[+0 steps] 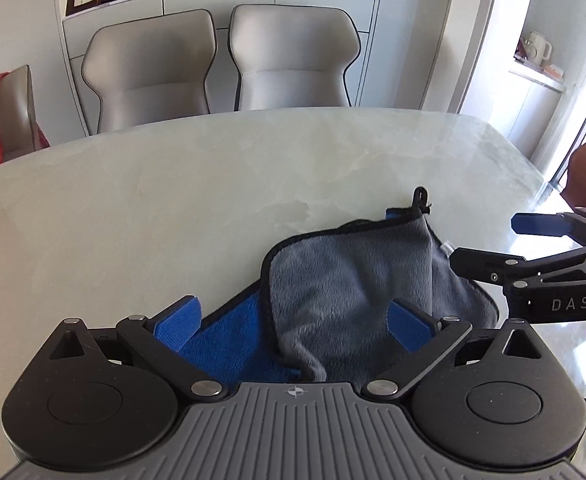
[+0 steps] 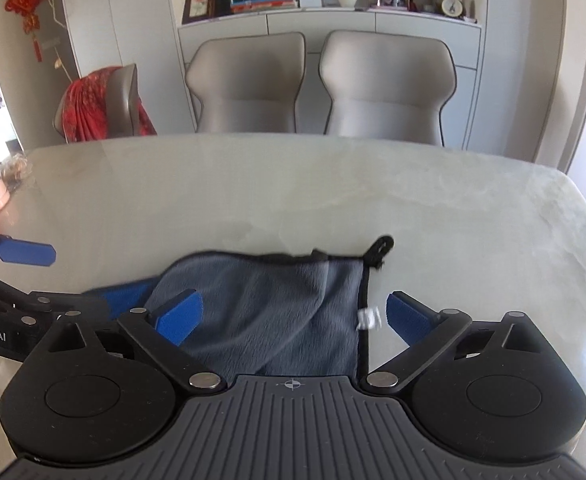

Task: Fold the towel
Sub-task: 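Grasp the towel edge near the black loop with the left gripper while the right gripper grasps the adjacent edge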

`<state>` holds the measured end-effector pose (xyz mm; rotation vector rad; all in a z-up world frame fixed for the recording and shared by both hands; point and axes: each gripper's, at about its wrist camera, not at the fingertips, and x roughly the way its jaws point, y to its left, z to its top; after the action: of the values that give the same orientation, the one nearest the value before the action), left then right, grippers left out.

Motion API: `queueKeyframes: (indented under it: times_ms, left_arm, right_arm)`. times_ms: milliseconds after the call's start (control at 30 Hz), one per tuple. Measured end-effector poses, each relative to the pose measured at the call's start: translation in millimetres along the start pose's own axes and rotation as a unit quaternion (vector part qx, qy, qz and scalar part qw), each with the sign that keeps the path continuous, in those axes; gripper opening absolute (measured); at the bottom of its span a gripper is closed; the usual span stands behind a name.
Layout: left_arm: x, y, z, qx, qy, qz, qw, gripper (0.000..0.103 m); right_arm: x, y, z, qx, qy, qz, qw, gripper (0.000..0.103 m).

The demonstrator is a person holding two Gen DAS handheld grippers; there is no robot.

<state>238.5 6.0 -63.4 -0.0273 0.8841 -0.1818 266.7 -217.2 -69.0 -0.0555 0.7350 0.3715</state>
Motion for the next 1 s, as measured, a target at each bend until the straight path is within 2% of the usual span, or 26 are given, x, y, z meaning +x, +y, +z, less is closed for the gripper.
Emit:
queueKeyframes:
  times_ms: [67, 200, 267, 367, 533, 667, 867, 1000]
  left_arm:
    - [5, 2, 3, -0.003, -0.003, -0.005, 1.0, 0.097]
    - [18, 7, 7, -0.013, -0.005, -0.017, 0.9998, 0.097]
    - [25, 10, 8, -0.021, -0.003, -0.023, 0.9995, 0.096]
    - [37, 14, 14, -0.023, 0.001, -0.036, 0.9991, 0.096]
    - [56, 21, 26, -0.023, 0.02, -0.078, 0.9965, 0.094]
    - [71, 28, 33, -0.033, 0.027, -0.095, 0.9946, 0.094]
    - [95, 34, 39, -0.049, 0.038, -0.095, 0.9935, 0.094]
    - [108, 30, 38, -0.033, 0.047, -0.096, 0.9937, 0.092]
  right_arm:
    - [7, -7, 5, 0.0, 0.0, 0.009, 1.0, 0.089]
    - [21, -15, 9, -0.006, 0.008, 0.017, 1.0, 0.083]
    - [29, -18, 10, -0.014, 0.015, 0.024, 0.999, 0.071]
    - [40, -26, 11, -0.013, 0.025, 0.037, 0.999, 0.063]
    - [49, -43, 18, -0.006, 0.025, 0.04, 0.999, 0.062]
    - [61, -66, 27, 0.013, 0.029, 0.031, 0.999, 0.061]
    - [88, -84, 35, 0.015, 0.051, 0.024, 0.998, 0.056]
    - [102, -88, 36, 0.011, 0.057, 0.014, 0.998, 0.055]
